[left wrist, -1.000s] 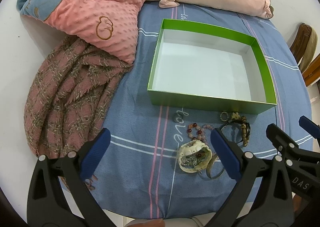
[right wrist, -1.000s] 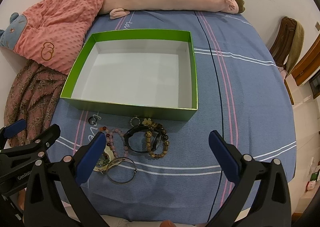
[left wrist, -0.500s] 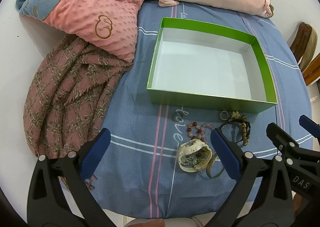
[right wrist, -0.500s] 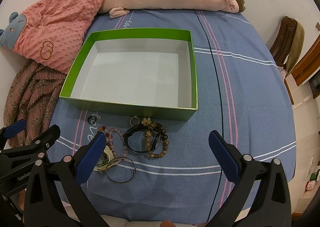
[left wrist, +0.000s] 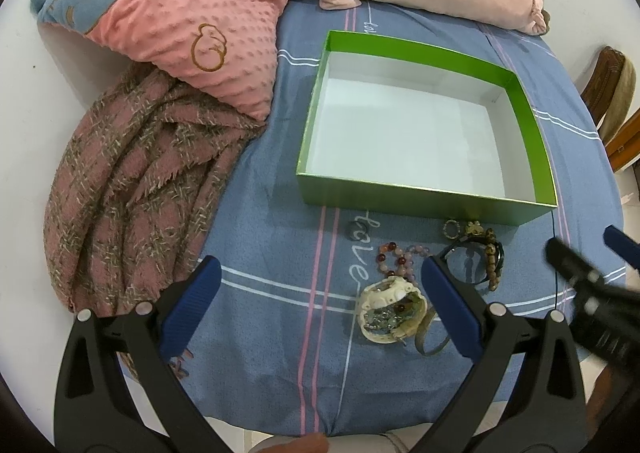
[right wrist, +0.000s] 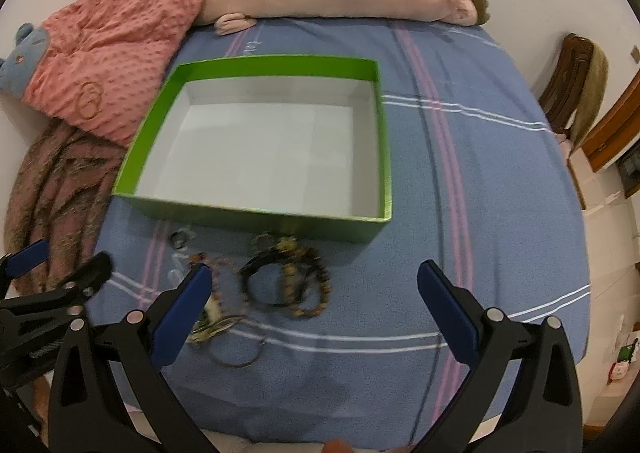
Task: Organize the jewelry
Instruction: 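Lower the left tool onto the cream watch and close on it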
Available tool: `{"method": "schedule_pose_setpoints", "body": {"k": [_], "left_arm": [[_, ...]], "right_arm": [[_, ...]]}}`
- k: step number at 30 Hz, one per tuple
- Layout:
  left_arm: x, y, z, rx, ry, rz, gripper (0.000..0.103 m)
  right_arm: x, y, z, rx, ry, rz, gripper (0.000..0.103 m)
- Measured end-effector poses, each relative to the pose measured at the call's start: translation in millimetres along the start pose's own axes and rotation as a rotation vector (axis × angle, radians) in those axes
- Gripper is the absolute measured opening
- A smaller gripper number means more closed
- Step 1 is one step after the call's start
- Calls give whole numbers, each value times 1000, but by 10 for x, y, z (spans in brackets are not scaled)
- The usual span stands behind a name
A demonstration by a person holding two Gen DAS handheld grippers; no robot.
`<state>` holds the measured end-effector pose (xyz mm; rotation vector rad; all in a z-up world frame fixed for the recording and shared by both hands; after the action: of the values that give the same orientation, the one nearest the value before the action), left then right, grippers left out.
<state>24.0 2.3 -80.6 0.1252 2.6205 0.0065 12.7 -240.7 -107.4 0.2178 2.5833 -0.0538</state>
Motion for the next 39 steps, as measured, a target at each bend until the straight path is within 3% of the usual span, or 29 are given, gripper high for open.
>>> {"method": "schedule_pose_setpoints", "body": {"k": [7,8,13,19,24,26,27,28,32,35,39], "left_arm": [[91,221,184,41,44,-39,101],[129,228,212,56,51,-34,101],[322,84,312,101,78,63,100],[482,-164,454,142,129,147,100],[522,-298,534,159,152,174,100],[529,-336,561,165,158,182,100],[539,-358,573,168,161,185,96],[544,-370,591,174,168,184,94],[551,-387,690,194,195,165,80],[547,-391,794,198,216,134,58],[550,-424,812,247,219,119,47]], "right_arm": [[127,-418,260,4,85,19,100],[170,-430,292,0,98,10,97],[415,-348,456,-92,177,9,58],[504,45,535,-193,218,-73,57],[547,231,726,-176,250,-138,57],[572,237,776,-186,261,-132,43],[595,247,785,-211,274,-118,30],[601,247,794,-217,278,-113,23],[607,213,769,-225,276,-96,15],[585,150,702,-240,265,-79,7],[511,16,587,-236,237,-54,7]]}}
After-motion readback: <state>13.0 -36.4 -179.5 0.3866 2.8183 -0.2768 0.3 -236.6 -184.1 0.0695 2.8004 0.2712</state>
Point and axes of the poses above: each gripper's, at about its wrist camera, not at the fingertips, and z roughly the way its jaws point, y to its left, x to its underside, the point moved 7 cm from there along z, roughly the way its jaws point, and after that the axes turned 7 degrees about -y, right-handed, at the moved point
